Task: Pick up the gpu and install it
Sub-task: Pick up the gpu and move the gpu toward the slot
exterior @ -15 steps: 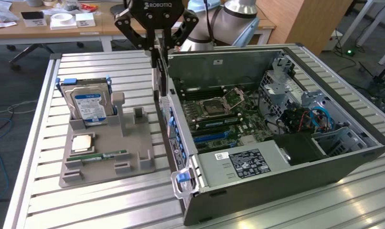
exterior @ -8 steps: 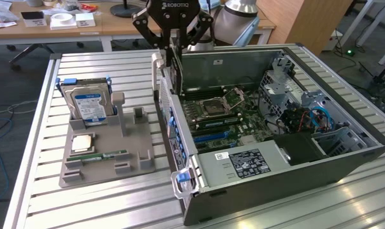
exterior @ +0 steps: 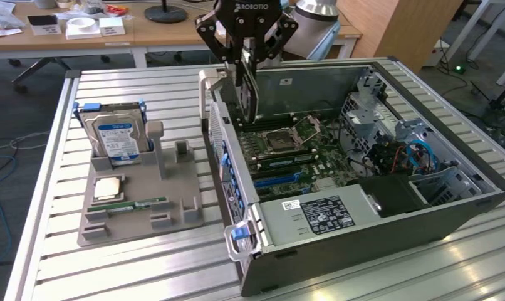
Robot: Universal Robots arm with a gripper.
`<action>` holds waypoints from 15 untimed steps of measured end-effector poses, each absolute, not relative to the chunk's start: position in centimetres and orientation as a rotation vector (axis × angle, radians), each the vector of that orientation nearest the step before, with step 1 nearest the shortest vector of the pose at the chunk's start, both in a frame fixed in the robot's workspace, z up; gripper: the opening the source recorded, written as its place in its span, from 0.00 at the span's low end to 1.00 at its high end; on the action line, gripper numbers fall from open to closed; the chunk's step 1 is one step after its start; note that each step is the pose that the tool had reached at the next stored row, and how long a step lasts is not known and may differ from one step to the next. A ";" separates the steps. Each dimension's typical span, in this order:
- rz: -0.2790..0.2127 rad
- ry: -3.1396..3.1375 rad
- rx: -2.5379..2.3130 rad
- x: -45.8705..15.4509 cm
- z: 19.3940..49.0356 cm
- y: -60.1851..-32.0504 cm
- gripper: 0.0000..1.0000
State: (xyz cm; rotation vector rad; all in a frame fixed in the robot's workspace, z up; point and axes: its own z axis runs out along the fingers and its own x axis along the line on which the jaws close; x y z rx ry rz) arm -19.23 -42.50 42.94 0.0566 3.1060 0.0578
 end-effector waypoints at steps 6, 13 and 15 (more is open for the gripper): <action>0.058 3.106 0.057 -17.1 42.9 -42.5 0.26; 0.058 3.106 0.056 -14.8 42.9 -42.5 0.26; 0.058 3.106 0.057 -14.3 42.9 -42.5 0.26</action>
